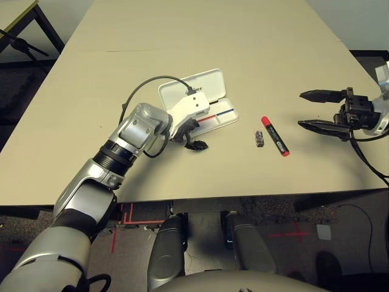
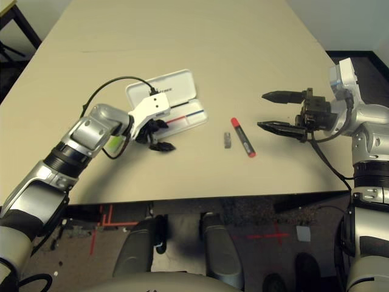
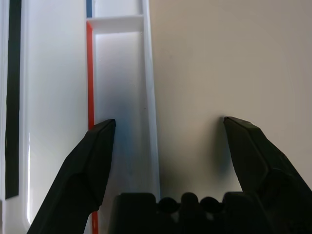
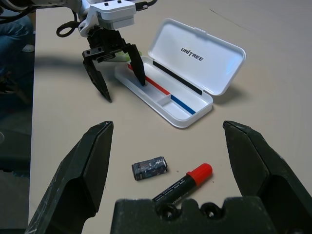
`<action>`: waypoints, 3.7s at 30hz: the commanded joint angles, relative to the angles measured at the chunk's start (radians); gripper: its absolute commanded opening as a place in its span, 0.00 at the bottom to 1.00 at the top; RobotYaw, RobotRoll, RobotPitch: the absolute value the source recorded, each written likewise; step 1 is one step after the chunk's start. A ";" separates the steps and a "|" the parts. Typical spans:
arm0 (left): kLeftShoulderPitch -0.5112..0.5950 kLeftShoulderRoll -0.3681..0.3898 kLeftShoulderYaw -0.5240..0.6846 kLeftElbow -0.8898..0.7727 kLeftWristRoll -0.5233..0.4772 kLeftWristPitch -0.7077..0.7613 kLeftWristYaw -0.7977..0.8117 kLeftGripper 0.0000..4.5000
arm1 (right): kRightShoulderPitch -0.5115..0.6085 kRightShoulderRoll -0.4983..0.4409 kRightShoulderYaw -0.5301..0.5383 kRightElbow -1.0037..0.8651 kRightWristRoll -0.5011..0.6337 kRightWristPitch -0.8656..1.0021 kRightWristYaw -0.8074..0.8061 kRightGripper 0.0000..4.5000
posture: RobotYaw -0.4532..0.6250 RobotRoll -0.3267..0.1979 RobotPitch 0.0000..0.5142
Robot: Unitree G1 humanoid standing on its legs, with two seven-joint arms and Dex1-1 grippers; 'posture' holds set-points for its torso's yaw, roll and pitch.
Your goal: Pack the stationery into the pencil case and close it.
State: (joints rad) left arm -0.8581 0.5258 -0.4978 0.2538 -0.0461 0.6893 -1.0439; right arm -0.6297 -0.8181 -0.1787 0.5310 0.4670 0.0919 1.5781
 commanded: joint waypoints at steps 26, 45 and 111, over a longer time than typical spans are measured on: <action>0.050 0.074 0.046 -0.125 0.036 -0.289 -0.150 0.01 | -0.005 -0.010 -0.017 0.036 0.003 0.019 -0.021 1.00 | 0.36 0.62 0.36; 0.208 0.149 0.042 -0.308 0.047 -0.336 -0.237 0.01 | 0.028 -0.016 -0.033 0.006 0.013 0.035 -0.042 1.00 | 0.34 0.62 0.34; 0.318 0.250 0.412 -0.376 -0.363 -0.125 -0.299 0.99 | 0.085 0.043 0.076 -0.678 -0.046 1.224 -1.015 1.00 | 0.37 0.62 0.38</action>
State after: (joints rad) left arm -0.5554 0.7668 -0.1124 -0.1242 -0.3585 0.5701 -1.3036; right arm -0.5412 -0.7767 -0.1118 -0.1626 0.4187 1.2949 0.5709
